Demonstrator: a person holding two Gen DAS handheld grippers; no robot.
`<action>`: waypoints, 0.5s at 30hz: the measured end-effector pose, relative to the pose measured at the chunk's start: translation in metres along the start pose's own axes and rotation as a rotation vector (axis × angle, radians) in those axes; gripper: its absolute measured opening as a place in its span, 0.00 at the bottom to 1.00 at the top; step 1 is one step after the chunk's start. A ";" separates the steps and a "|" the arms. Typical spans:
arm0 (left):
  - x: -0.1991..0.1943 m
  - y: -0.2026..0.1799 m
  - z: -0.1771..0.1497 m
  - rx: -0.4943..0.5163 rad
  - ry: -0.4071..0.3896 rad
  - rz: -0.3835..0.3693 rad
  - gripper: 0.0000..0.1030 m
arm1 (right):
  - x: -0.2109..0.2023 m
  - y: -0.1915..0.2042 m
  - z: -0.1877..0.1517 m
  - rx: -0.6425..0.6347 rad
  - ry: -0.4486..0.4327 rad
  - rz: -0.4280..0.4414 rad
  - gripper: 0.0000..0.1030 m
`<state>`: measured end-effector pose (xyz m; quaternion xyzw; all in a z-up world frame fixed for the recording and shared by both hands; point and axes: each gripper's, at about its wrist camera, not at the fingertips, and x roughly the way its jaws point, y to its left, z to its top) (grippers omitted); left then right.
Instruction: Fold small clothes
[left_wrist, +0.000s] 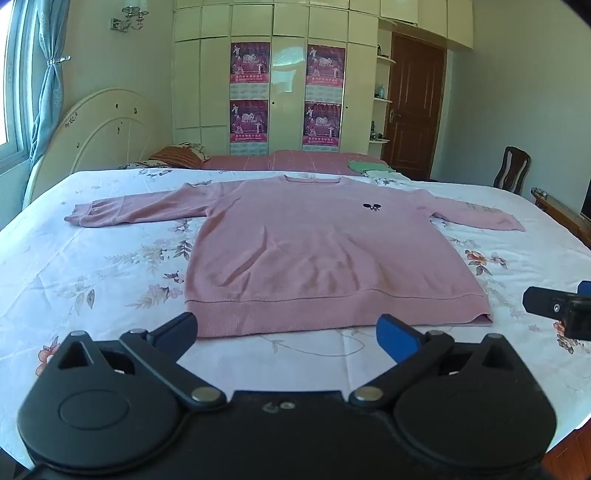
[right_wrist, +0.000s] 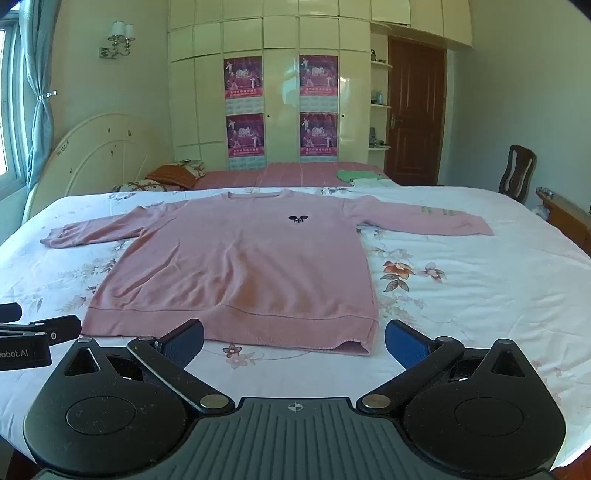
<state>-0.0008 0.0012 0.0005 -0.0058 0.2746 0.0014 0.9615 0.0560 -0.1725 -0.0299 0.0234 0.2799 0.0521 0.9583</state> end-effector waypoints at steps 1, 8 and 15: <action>0.000 0.000 0.000 -0.006 0.000 -0.001 1.00 | -0.001 0.001 0.000 -0.001 -0.002 0.001 1.00; -0.007 -0.007 -0.001 -0.016 0.019 -0.004 1.00 | -0.005 0.000 0.003 0.015 0.026 0.039 1.00; -0.009 -0.006 0.001 -0.015 0.023 -0.001 1.00 | -0.006 0.000 0.002 0.009 0.044 0.039 1.00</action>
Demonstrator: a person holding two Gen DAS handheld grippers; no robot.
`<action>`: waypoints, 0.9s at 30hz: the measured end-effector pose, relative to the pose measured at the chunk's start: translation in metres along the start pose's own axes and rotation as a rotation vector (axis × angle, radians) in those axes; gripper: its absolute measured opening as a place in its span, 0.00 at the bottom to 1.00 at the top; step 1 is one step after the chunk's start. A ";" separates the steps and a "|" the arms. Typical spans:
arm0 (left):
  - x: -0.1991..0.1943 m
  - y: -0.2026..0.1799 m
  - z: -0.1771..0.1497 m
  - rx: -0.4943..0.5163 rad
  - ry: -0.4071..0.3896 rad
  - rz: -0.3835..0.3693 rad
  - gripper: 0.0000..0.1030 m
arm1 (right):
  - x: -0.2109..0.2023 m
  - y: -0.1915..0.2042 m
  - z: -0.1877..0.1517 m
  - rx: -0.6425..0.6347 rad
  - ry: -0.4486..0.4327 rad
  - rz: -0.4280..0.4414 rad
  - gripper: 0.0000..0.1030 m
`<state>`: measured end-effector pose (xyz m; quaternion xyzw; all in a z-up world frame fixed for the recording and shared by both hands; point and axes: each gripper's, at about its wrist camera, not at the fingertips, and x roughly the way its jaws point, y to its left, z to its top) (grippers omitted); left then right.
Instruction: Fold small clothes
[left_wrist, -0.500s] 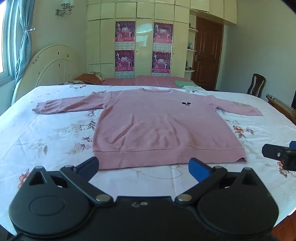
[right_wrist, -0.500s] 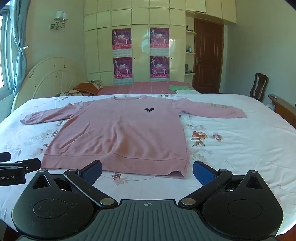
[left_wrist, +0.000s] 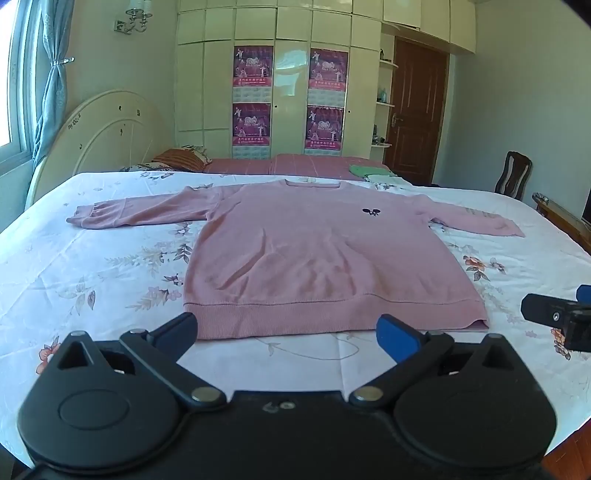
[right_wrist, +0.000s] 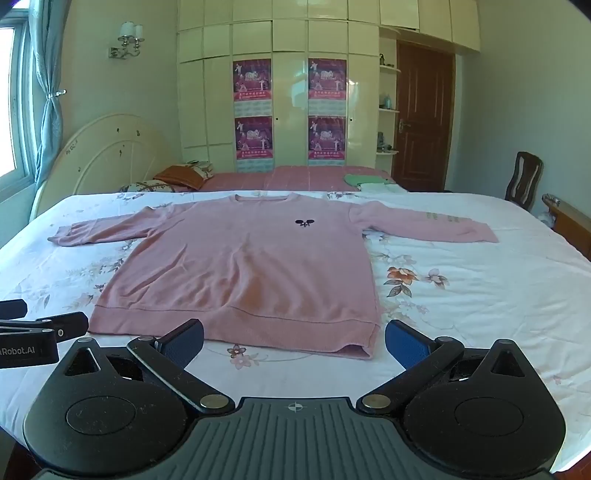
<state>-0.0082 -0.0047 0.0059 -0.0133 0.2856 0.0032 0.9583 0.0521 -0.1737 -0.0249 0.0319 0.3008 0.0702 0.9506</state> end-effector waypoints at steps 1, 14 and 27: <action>-0.001 0.000 0.000 0.000 -0.001 0.000 1.00 | 0.000 -0.001 0.000 0.003 0.001 0.001 1.00; -0.001 0.000 0.001 0.002 0.001 -0.008 1.00 | -0.001 -0.001 -0.001 0.000 -0.003 0.000 1.00; -0.004 0.002 -0.001 0.003 -0.006 0.001 1.00 | -0.001 0.002 -0.001 -0.002 -0.009 0.002 1.00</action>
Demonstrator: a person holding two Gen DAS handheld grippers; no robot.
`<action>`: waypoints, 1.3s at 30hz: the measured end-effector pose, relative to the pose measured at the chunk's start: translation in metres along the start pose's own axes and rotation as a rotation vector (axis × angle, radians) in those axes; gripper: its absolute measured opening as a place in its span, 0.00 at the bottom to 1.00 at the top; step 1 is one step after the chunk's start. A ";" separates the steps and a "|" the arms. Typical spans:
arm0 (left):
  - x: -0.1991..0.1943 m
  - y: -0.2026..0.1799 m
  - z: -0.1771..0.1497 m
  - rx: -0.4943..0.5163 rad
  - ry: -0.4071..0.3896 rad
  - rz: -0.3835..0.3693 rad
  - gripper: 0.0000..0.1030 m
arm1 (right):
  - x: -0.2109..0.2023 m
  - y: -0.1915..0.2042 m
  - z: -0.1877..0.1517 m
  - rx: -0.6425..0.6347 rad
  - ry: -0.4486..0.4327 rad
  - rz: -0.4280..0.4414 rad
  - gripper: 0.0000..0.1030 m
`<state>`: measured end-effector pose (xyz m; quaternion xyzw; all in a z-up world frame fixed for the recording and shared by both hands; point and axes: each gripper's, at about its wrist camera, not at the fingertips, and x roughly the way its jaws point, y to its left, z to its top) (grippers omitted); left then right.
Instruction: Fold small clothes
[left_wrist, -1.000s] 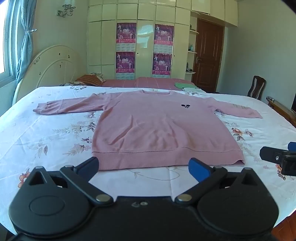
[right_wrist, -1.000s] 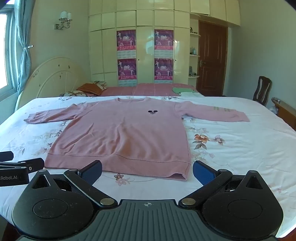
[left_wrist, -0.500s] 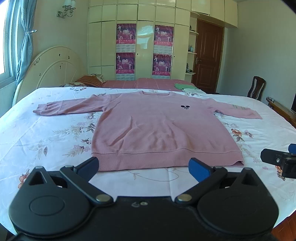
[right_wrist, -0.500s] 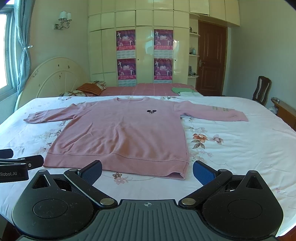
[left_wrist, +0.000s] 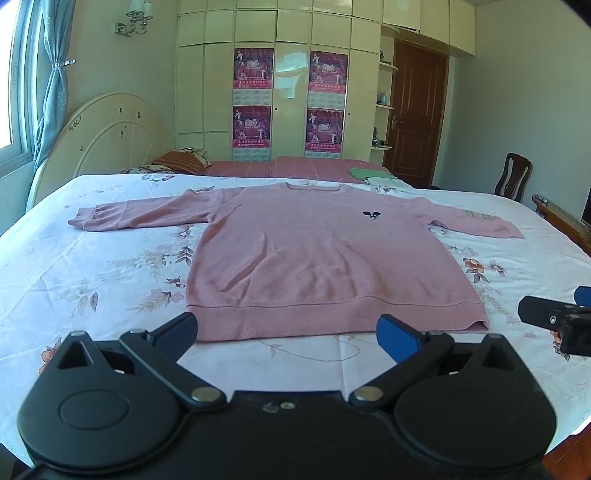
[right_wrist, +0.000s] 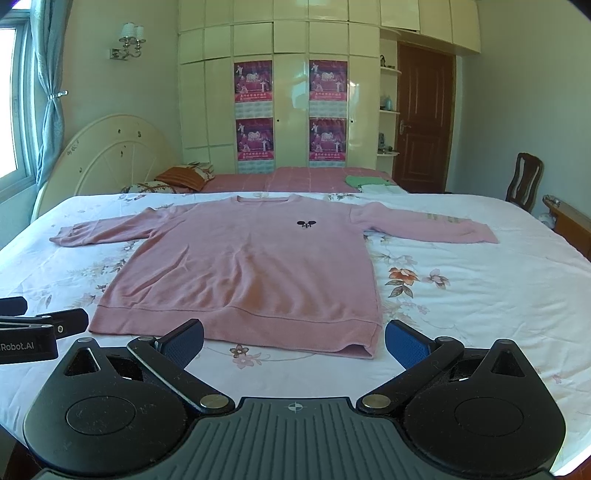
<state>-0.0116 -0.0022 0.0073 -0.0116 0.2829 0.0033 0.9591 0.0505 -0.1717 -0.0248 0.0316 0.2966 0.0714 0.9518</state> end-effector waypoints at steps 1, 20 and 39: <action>0.000 0.000 0.000 0.001 0.000 0.000 1.00 | 0.000 0.001 0.000 -0.001 0.000 0.000 1.00; -0.003 0.001 0.000 0.003 -0.005 0.007 1.00 | 0.002 0.007 0.001 -0.003 -0.004 0.009 1.00; -0.003 -0.001 0.000 0.009 -0.004 0.001 1.00 | 0.000 0.006 0.001 0.004 -0.007 0.008 1.00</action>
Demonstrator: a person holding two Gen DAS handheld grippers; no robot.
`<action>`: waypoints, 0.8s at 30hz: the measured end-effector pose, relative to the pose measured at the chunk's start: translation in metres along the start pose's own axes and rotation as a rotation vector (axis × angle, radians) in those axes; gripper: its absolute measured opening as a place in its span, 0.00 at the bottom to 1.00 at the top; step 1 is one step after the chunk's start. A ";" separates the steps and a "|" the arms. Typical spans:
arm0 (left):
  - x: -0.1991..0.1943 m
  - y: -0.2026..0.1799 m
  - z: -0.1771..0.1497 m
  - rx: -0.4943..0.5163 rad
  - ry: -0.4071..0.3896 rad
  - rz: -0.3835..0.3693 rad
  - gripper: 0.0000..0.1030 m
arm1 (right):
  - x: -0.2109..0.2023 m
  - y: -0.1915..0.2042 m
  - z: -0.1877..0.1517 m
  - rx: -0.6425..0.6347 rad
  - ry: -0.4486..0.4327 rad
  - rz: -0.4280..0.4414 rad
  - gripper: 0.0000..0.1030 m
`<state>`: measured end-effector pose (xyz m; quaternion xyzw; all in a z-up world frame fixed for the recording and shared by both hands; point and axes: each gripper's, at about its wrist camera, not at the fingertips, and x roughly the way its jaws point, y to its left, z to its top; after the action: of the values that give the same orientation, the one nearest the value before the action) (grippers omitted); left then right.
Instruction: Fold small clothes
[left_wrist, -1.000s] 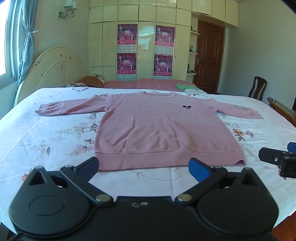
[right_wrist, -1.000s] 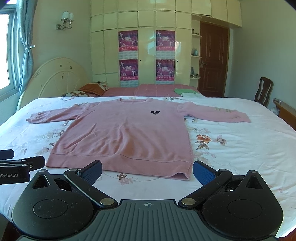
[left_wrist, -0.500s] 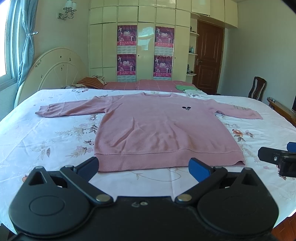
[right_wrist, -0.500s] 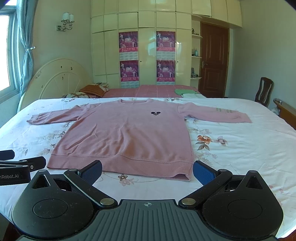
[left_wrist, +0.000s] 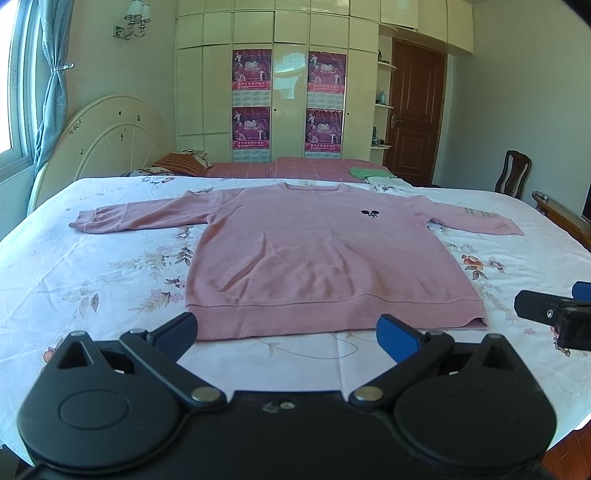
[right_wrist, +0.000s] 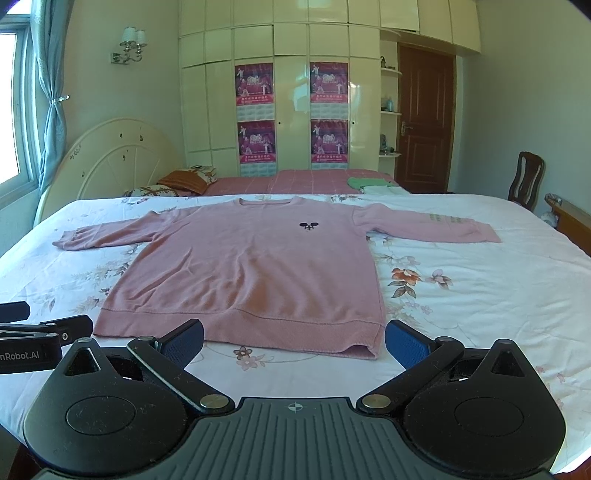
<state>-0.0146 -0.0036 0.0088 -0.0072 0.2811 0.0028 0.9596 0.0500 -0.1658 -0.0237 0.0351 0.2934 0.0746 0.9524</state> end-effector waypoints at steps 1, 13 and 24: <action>0.000 0.000 0.000 0.000 -0.001 0.000 1.00 | 0.000 0.000 0.000 0.000 0.000 0.000 1.00; -0.001 -0.002 -0.002 0.010 0.005 -0.003 1.00 | -0.002 -0.003 -0.002 0.003 -0.001 0.000 1.00; 0.001 0.000 0.001 0.012 0.021 -0.010 1.00 | -0.001 -0.001 -0.002 0.002 -0.001 -0.008 1.00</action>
<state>-0.0137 -0.0041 0.0090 -0.0029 0.2913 -0.0037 0.9566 0.0477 -0.1674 -0.0250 0.0349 0.2934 0.0703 0.9528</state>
